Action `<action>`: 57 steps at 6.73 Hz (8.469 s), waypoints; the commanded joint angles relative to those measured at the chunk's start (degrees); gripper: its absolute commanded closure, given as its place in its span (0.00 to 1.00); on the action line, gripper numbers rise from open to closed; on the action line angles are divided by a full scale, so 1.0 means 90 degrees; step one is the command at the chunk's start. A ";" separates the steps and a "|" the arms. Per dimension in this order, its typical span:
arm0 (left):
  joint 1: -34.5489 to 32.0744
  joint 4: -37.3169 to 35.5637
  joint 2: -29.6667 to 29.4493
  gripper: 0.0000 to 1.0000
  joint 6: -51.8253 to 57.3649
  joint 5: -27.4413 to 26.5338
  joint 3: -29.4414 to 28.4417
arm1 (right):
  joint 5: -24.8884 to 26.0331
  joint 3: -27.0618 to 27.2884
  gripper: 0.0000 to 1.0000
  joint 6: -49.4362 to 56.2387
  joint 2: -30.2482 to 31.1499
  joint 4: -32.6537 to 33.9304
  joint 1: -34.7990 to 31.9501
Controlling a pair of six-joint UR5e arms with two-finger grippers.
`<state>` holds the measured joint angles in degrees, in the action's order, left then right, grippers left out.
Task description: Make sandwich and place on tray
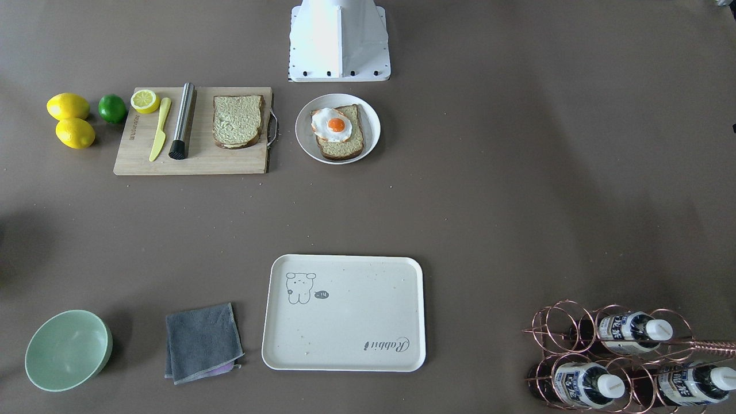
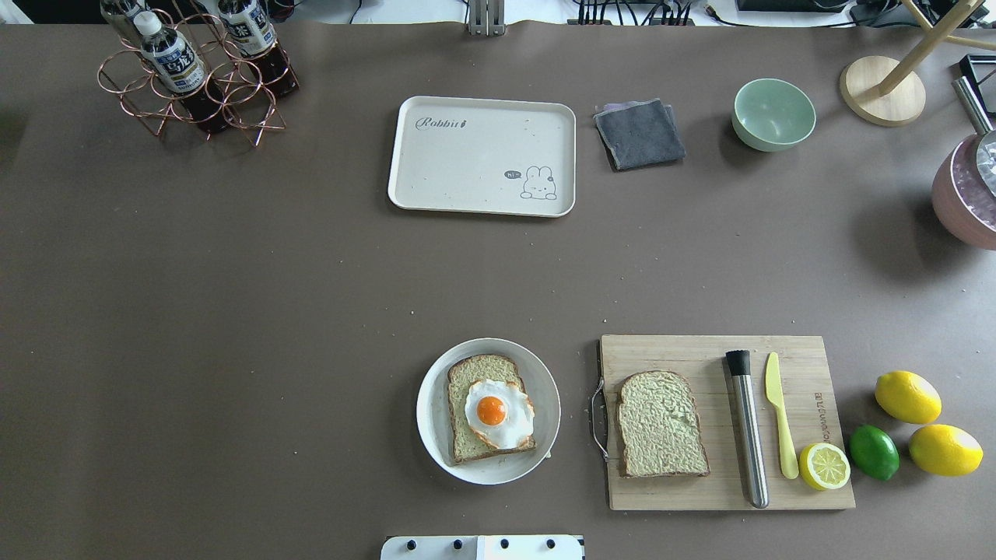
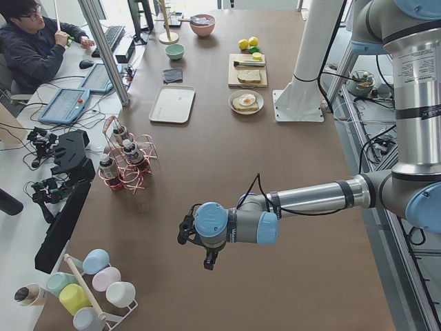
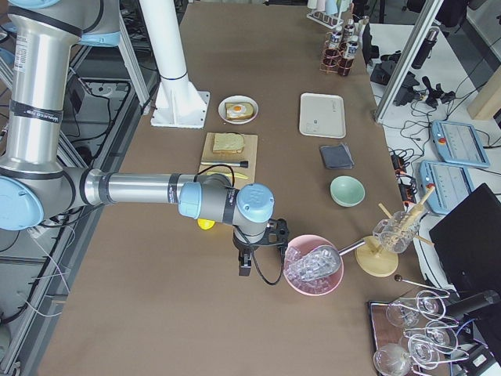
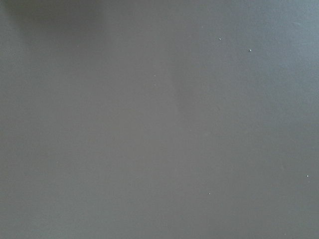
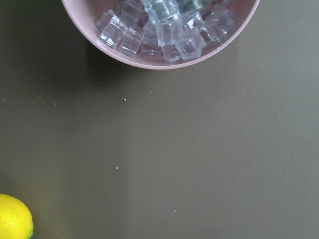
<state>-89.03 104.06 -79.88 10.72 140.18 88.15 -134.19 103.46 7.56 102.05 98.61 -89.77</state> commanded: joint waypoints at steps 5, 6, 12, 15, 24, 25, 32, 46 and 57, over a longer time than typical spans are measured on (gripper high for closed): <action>0.0000 0.0232 -0.0089 0.03 -0.0019 0.0078 0.0029 | -0.0168 0.0038 0.00 0.0019 -0.0050 -0.0077 0.0052; 0.0000 0.0524 -0.0118 0.03 -0.0068 0.0069 0.0058 | -0.0168 0.0038 0.00 0.0019 0.0018 -0.0977 0.0052; -0.0030 0.0897 -0.0723 0.02 -0.1291 0.0059 0.1675 | -0.0705 0.0067 0.00 -0.0107 0.0000 -0.3330 0.0120; 0.0768 0.1444 -0.1124 0.02 -0.2994 -0.0029 0.1679 | -0.0676 0.0407 0.00 -0.2091 -0.0506 -0.3359 0.1014; 0.5747 0.3369 -0.2626 0.02 -0.9080 -0.3637 0.1993 | 0.4846 0.2372 0.02 -1.0058 -0.0617 -0.4200 0.7743; 0.5887 0.3359 -0.2696 0.02 -0.9092 -0.3768 0.1992 | 0.4938 0.2372 0.05 -1.0078 -0.0597 -0.4248 0.7989; 0.5928 0.3369 -0.2697 0.02 -0.9092 -0.4043 0.1992 | 0.5602 0.2323 0.26 -1.0508 -0.0109 -0.4570 0.9172; 0.5967 0.3379 -0.2706 0.02 -0.9092 -0.4053 0.2002 | 0.5968 0.2516 1.00 -1.0674 0.0008 -0.5410 0.9128; 0.6035 0.3428 -0.2794 0.02 -0.9628 -0.4052 0.2012 | 0.4861 0.1310 1.00 -0.9074 -0.3487 -0.4121 0.8675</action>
<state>-34.95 134.91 -104.92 -74.92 103.87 106.29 -91.80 117.63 -75.82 72.08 61.52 -12.92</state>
